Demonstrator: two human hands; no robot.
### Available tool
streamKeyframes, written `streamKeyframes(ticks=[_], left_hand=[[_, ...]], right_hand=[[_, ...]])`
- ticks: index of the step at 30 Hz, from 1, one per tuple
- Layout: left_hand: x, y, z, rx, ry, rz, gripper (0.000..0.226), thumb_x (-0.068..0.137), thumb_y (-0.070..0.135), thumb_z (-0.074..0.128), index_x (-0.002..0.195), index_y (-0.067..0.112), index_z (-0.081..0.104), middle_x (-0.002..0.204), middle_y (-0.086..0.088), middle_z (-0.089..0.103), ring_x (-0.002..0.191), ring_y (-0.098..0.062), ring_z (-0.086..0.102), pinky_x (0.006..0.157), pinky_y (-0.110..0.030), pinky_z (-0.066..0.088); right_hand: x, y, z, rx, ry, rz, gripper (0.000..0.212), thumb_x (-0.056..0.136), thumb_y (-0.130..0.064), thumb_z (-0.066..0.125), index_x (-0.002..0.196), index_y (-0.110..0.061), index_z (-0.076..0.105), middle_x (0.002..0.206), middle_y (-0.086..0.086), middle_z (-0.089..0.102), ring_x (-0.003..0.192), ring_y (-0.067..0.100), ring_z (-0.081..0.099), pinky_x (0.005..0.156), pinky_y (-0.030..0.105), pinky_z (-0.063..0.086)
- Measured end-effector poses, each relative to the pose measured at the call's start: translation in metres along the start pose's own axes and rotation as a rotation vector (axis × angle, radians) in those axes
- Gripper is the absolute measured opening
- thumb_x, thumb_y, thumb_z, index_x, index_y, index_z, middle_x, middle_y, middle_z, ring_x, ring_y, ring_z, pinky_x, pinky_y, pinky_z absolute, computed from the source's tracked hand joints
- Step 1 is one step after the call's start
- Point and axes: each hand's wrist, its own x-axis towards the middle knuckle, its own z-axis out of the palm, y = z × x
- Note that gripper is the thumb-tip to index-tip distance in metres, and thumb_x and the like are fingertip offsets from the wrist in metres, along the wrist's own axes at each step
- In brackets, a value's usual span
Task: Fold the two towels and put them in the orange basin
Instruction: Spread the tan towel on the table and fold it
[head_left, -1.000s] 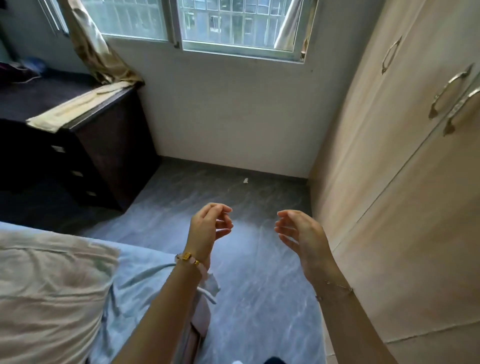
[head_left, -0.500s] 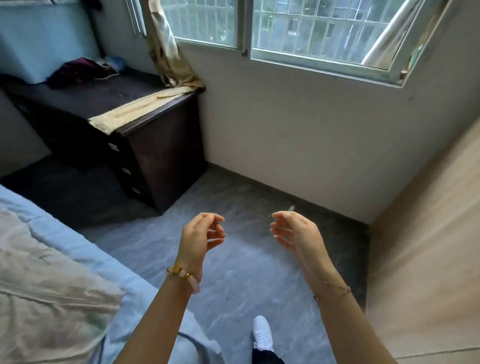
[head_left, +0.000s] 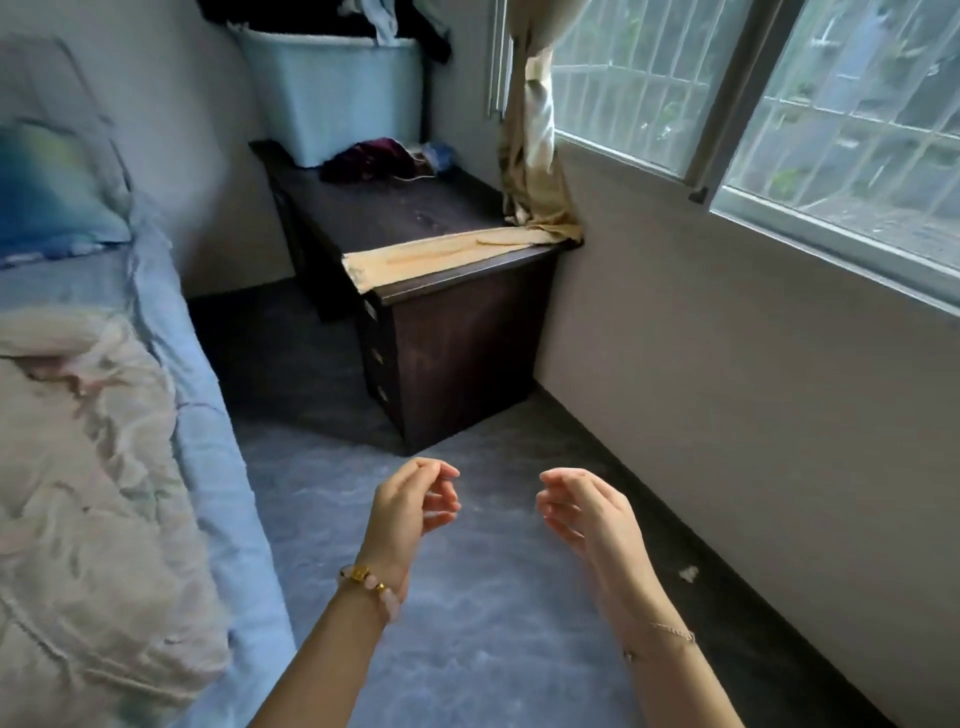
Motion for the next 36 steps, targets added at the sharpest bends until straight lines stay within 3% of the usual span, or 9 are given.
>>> streamKeyframes(ticks=[7, 14, 20, 27, 36], left_hand=[[0.083, 0.016, -0.027, -0.075, 0.22, 0.013, 0.031, 0.096, 0.009, 0.04, 0.073, 0.01, 0.062, 0.055, 0.003, 0.058, 0.048, -0.003, 0.057, 0.063, -0.028, 0.048], [0.189, 0.047, -0.065, -0.079, 0.277, 0.038, 0.03, 0.096, 0.011, 0.041, 0.075, 0.012, 0.062, 0.055, 0.005, 0.058, 0.054, -0.007, 0.057, 0.066, -0.028, 0.049], [0.284, 0.086, -0.113, -0.026, 0.312, 0.056, 0.029, 0.096, 0.012, 0.043, 0.076, 0.012, 0.063, 0.059, 0.003, 0.059, 0.064, -0.013, 0.057, 0.067, -0.027, 0.05], [0.367, 0.114, -0.156, -0.034, 0.355, 0.057, 0.027, 0.097, 0.012, 0.043, 0.078, 0.011, 0.064, 0.056, 0.005, 0.06, 0.067, -0.014, 0.059, 0.067, -0.028, 0.053], [0.5, 0.13, -0.17, -0.032, 0.349, -0.011, 0.025, 0.096, 0.008, 0.044, 0.079, 0.005, 0.063, 0.059, -0.001, 0.057, 0.065, -0.015, 0.056, 0.062, -0.025, 0.052]], right_hand=[[0.094, -0.009, 0.064, -0.058, -0.167, 0.031, 0.026, 0.094, -0.006, 0.044, 0.079, -0.01, 0.065, 0.068, 0.005, 0.059, 0.072, 0.019, 0.055, 0.071, 0.026, 0.043], [0.197, -0.029, 0.157, -0.082, -0.258, 0.032, 0.024, 0.092, -0.007, 0.047, 0.079, -0.01, 0.067, 0.061, -0.001, 0.06, 0.071, 0.018, 0.057, 0.069, 0.024, 0.044], [0.283, -0.047, 0.256, -0.089, -0.335, 0.021, 0.024, 0.093, -0.007, 0.045, 0.083, -0.007, 0.067, 0.068, 0.005, 0.061, 0.067, 0.013, 0.059, 0.06, 0.015, 0.046], [0.366, -0.058, 0.318, -0.113, -0.337, 0.066, 0.024, 0.094, -0.01, 0.046, 0.083, -0.009, 0.068, 0.068, 0.002, 0.063, 0.073, 0.015, 0.062, 0.071, 0.022, 0.049], [0.504, -0.065, 0.357, -0.08, -0.237, 0.136, 0.019, 0.092, -0.009, 0.051, 0.093, -0.001, 0.068, 0.073, 0.009, 0.061, 0.072, 0.018, 0.06, 0.069, 0.021, 0.05]])
